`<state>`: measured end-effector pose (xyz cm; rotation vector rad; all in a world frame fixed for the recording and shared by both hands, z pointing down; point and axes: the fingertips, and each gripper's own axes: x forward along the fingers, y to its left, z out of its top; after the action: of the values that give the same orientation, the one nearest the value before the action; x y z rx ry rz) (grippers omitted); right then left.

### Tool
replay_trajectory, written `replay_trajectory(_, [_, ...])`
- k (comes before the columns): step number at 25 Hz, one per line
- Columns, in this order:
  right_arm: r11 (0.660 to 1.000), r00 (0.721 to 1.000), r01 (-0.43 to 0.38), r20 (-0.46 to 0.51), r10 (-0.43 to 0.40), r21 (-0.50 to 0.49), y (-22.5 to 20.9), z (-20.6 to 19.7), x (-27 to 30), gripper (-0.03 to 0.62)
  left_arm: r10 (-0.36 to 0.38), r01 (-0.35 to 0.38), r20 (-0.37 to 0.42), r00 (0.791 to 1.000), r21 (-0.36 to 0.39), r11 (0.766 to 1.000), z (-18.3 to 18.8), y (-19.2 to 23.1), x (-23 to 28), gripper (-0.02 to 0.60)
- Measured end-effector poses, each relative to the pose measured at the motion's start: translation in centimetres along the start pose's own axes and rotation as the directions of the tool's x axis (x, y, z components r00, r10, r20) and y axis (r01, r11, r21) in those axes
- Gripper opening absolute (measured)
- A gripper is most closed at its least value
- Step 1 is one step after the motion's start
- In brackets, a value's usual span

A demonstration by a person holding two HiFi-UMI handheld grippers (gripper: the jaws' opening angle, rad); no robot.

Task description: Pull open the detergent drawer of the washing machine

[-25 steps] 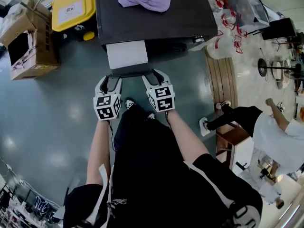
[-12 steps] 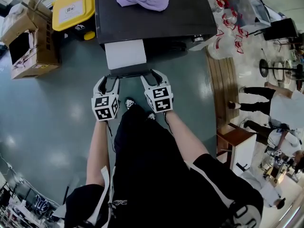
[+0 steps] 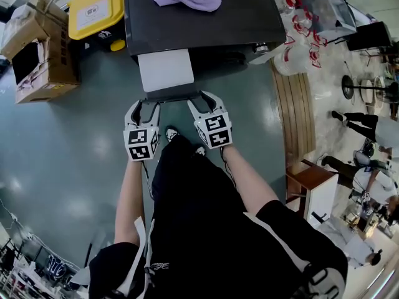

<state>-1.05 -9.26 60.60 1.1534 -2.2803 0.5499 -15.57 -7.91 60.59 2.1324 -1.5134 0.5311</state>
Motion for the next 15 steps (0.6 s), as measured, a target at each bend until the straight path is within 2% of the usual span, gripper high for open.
replay_trajectory(5, [0.997,0.998,-0.062,-0.024,0.061,-0.047,0.5,-1.2,1.3,0.259,-0.057,0.057,0.033,0.998,0.011,0.998,-0.1,0.1,1.0,0.25])
replay_trajectory(9, [0.997,0.998,-0.052,-0.03,0.05,-0.062,0.2,-1.1,2.2,0.248,-0.124,0.123,0.026,0.992,0.016,0.992,-0.4,0.1,1.7,0.252])
replay_trajectory(15, [0.997,0.999,-0.038,-0.038,0.036,-0.064,0.3,-1.1,2.1,0.232,-0.123,0.123,0.022,0.992,0.009,0.992,-0.6,0.1,1.5,0.252])
